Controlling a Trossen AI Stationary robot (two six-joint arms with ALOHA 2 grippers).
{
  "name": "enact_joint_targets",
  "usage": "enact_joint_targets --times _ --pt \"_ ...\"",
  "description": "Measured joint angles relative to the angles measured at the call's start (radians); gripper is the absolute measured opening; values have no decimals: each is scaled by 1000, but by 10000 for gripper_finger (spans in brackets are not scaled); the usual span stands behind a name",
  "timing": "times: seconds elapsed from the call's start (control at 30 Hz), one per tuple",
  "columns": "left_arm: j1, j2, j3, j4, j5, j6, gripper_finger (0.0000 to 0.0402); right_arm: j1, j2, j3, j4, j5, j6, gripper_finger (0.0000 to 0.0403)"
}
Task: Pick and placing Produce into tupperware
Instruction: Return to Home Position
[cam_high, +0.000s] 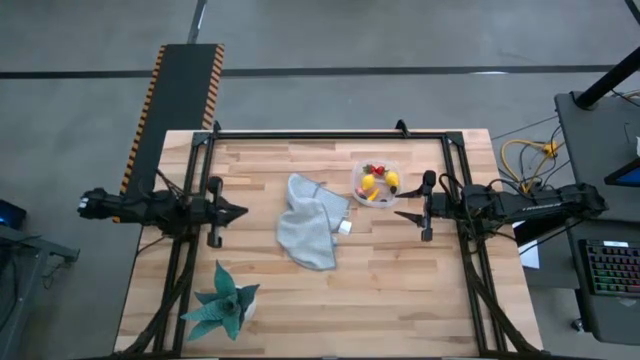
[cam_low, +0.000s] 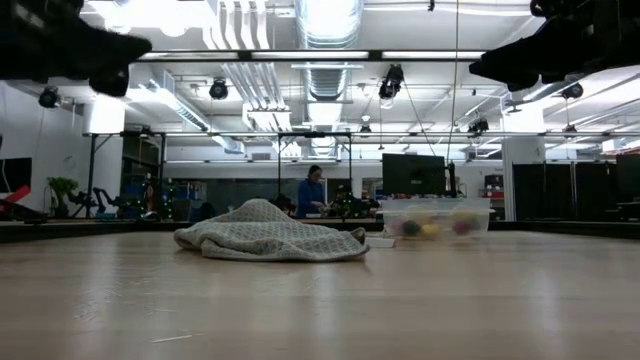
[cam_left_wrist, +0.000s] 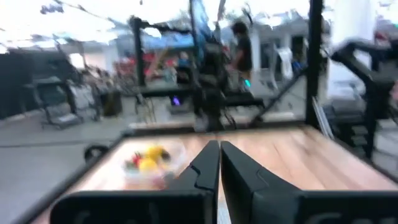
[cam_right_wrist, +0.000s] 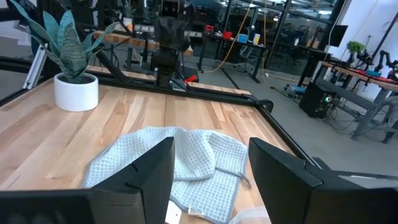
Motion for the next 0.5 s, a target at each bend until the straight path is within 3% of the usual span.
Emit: enact_joint_targets --times 0.2,0.5 --pt "0 -87 -30 -55 92 -26 0 0 0 0 7 0 -4 199" --pt "1 -82 -91 -54 75 -83 0 0 3 0 13 0 -6 199"
